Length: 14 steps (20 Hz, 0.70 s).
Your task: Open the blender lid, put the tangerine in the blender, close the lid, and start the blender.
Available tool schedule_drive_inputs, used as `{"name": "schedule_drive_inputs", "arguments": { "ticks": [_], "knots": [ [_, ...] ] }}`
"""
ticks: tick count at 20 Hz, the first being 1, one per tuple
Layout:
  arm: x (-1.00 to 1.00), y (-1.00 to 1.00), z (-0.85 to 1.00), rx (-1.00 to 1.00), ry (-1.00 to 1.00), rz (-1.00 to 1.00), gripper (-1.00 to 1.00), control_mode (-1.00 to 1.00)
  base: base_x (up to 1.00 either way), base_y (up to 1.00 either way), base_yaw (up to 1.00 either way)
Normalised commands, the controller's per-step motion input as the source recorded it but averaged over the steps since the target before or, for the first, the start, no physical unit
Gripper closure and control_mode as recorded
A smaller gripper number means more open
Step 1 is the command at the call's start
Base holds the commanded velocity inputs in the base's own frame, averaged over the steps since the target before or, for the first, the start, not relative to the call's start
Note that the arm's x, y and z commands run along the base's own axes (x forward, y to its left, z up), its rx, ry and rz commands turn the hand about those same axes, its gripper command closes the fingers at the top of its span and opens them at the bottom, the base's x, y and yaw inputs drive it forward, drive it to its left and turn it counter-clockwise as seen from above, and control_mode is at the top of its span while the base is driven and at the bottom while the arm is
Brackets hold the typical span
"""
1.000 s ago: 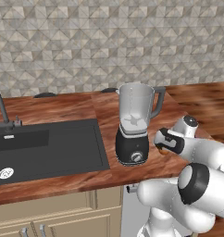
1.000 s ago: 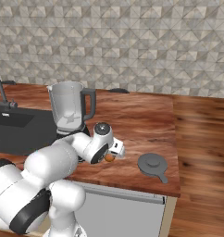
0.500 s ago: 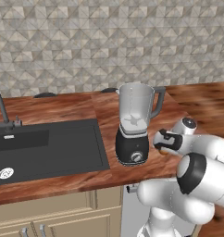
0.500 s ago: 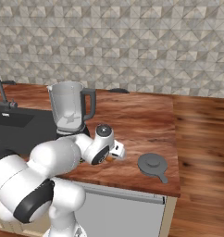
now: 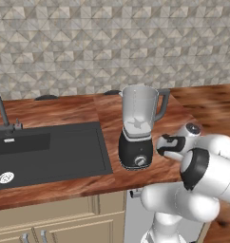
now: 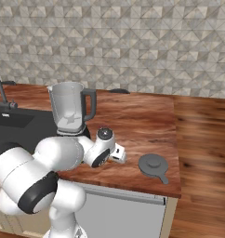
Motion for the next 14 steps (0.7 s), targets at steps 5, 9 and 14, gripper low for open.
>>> {"name": "schedule_drive_inputs", "arguments": {
  "ticks": [5, 9, 14],
  "knots": [
    [0.01, 0.00, -0.16, 0.00, 0.01, 0.00, -1.00, -1.00, 0.00, 0.00, 0.00],
    [0.12, 0.00, -0.12, 0.00, 0.02, 0.00, -1.00, -1.00, 0.00, 0.00, 0.00],
    [0.16, 0.00, -0.02, 0.00, 0.00, 0.01, -1.00, -1.00, 0.00, 0.00, 0.00]
  ]
}}
